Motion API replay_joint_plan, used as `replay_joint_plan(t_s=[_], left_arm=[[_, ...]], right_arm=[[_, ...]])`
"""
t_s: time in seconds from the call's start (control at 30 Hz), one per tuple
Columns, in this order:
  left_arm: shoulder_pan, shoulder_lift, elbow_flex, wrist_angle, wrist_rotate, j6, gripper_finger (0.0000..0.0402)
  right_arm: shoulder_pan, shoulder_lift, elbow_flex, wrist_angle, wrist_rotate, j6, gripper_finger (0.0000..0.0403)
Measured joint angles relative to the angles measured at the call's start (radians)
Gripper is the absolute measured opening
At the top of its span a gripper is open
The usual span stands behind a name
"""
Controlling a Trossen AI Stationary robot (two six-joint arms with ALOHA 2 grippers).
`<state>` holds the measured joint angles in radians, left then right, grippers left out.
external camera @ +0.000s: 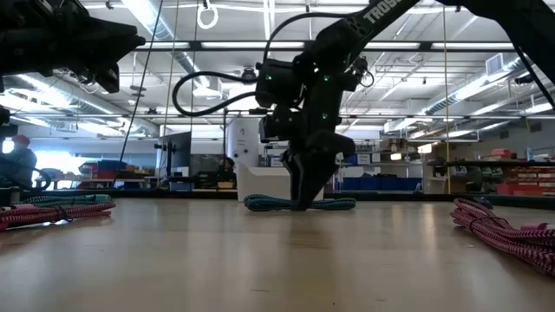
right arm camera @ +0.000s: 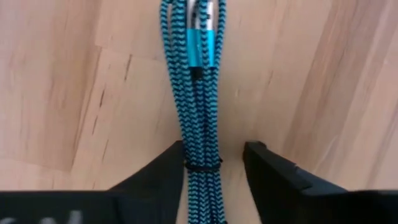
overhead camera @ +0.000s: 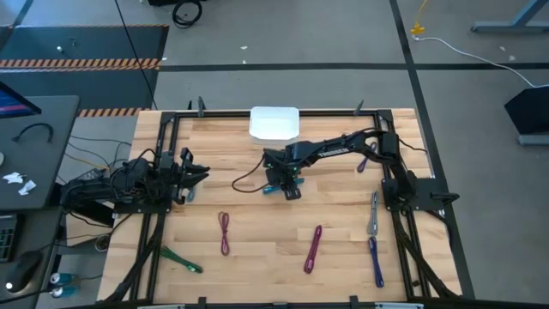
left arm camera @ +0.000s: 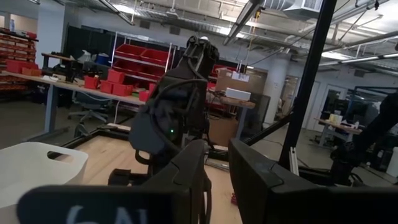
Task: Pick and place USB-C Cables
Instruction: Put the right light blue charger cable into the white bin
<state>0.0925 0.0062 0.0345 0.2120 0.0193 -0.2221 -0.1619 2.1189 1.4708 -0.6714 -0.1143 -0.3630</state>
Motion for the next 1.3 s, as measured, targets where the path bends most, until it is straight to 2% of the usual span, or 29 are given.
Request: replay_joint_plan(t_s=[0.23,0.27,0.4,0.63,0.8,0.87,0.97,1.03,1.1,1.3], left_arm=[[0.000,0.000,0.000,0.001,0.000,0.000,0.0083],[0.000,0.000,0.000,0.001,0.000,0.000,0.0084],[0.000,0.000,0.000,0.001,0.000,0.000,0.0086],[0.000,0.000,0.000,0.001,0.000,-0.001,0.0081],[0.000,0.000,0.000,0.004,0.000,-0.001,0.0086],[0.000,0.000,0.000,0.007,0.000,-0.001,0.0088],[0.000,0.000,0.000,0.013,0.000,-0.001,0.0088],[0.000,0.000,0.000,0.014,0.000,-0.001,0.0086],[0.000,0.000,0.000,0.015,0.000,-0.003,0.0084],[0.000,0.000,0.000,0.017,0.001,-0.003,0.0087]], right_arm=[[0.001,-0.011,-0.003,-0.001,0.001,0.004,0.0037],[0.000,-0.018,-0.003,-0.001,0.003,0.004,0.0031],[-0.006,-0.088,-0.003,-0.031,0.032,0.049,0.0031],[-0.062,-0.292,0.091,-0.030,0.019,0.133,0.0031],[-0.185,-0.380,0.167,0.141,0.015,0.202,0.0032],[-0.251,-0.385,0.169,0.246,-0.017,0.235,0.0032],[-0.352,-0.360,0.172,0.401,-0.137,0.303,0.0032],[-0.410,-0.317,0.172,0.449,-0.258,0.341,0.0033],[-0.447,-0.263,0.169,0.452,-0.326,0.359,0.0033],[-0.470,-0.157,0.168,0.340,-0.304,0.312,0.0033]])
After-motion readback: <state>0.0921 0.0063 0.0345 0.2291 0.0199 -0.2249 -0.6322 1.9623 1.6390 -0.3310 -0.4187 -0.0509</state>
